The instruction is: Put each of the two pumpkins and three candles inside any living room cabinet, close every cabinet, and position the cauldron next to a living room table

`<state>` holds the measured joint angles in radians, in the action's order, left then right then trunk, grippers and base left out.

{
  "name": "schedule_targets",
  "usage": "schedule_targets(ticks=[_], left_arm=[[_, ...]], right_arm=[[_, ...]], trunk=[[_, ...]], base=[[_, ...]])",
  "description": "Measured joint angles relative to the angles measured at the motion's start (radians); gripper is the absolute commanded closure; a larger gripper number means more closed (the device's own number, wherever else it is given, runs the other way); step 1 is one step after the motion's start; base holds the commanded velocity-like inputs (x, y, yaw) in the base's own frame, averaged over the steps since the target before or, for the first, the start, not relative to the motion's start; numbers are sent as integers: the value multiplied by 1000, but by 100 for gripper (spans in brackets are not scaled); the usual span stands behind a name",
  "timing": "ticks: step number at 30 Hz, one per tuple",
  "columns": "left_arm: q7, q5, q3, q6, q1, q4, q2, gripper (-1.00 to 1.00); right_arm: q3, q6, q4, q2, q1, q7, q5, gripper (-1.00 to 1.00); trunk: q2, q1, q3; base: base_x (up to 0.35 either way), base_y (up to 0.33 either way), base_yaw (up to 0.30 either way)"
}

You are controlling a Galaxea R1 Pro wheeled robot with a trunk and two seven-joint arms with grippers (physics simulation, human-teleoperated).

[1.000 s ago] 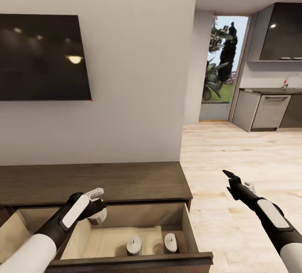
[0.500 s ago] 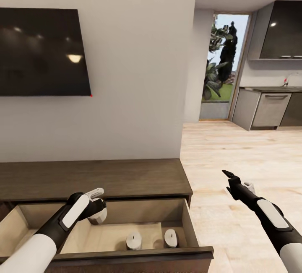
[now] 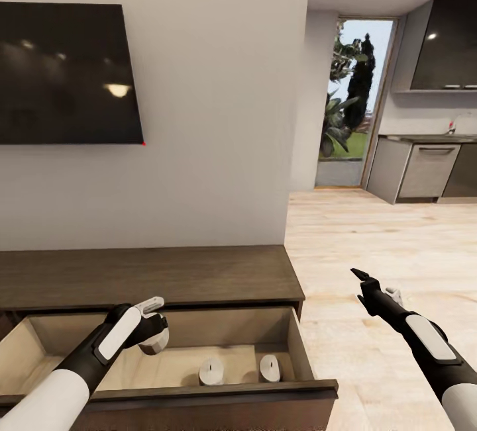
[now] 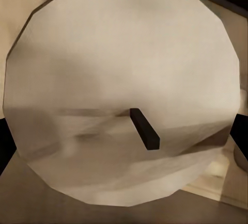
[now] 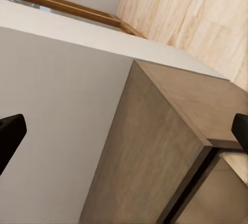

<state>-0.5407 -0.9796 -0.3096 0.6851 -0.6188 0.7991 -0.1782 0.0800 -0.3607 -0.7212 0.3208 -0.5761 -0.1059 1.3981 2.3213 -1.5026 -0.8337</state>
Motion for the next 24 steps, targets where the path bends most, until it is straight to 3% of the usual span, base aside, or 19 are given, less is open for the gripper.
schedule_targets(ticks=[24], left_arm=[[-1,0,0,0,0,0,0,100]], right_arm=[[0,0,0,-2,0,0,0,-100]], trunk=[[168,-92,-75]], base=[[0,0,0]])
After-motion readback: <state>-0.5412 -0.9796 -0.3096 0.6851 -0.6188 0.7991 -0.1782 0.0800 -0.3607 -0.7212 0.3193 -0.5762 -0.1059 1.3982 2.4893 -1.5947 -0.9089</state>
